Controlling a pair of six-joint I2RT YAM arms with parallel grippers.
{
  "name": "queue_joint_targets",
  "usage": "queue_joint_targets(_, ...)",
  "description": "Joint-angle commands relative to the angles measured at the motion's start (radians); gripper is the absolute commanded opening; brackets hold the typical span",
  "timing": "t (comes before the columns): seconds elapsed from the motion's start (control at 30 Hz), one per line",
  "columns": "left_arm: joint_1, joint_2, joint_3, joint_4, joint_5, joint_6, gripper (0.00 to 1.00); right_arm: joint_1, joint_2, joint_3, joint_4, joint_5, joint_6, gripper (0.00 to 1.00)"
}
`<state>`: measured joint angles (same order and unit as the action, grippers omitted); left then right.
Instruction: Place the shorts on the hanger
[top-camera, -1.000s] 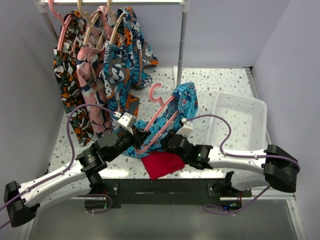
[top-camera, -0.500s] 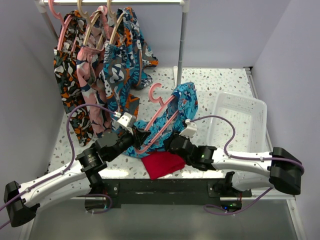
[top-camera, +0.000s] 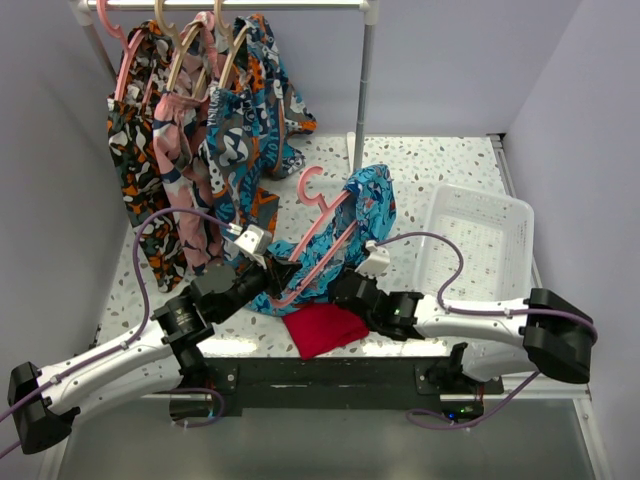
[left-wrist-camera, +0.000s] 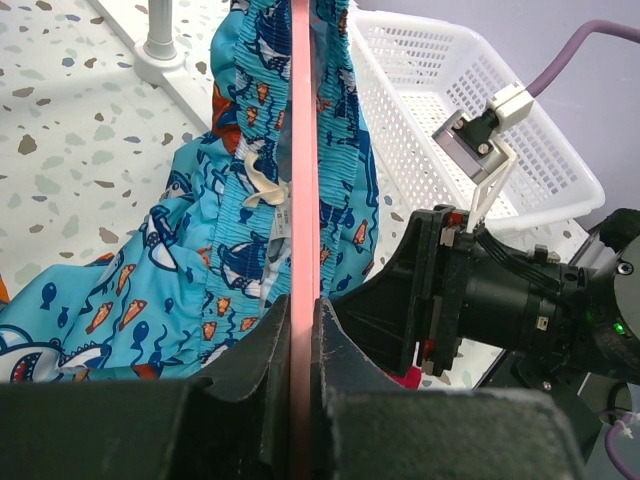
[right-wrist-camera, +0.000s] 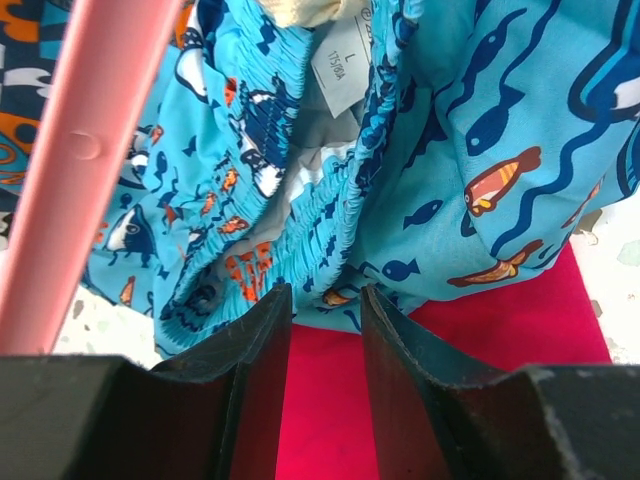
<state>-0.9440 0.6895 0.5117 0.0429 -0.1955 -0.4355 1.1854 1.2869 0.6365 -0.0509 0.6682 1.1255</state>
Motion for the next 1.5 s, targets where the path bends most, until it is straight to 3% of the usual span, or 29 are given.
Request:
queue_joint_targets(0.0, -0.003, -0.018, 0.024, 0.12, -0.022, -0.012, 0.0, -0.004, 0.014, 0.04, 0.048, 0.082, 0.019, 0.36)
queue_joint_targets(0.5, -0.004, -0.022, 0.014, 0.147, -0.027, -0.022, 0.0, -0.015, 0.092, 0.092, 0.072, 0.064, 0.023, 0.33)
queue_joint_targets(0.53, -0.003, -0.022, 0.011, 0.147, -0.028, -0.023, 0.0, -0.015, 0.092, 0.088, 0.072, 0.065, 0.025, 0.31)
queue_joint_targets(0.67, -0.004, -0.025, -0.004, 0.199, -0.054, -0.045, 0.0, -0.015, 0.086, 0.095, 0.054, 0.082, 0.016, 0.0)
queue_joint_targets(1.07, -0.01, 0.11, -0.087, 0.647, -0.241, -0.106, 0.0, 0.138, 0.003, 0.17, -0.102, 0.142, 0.023, 0.0)
queue_joint_targets(1.47, -0.029, 0.281, -0.076, 0.804, -0.275, -0.075, 0.0, 0.218, -0.072, 0.235, -0.172, 0.157, -0.003, 0.0)
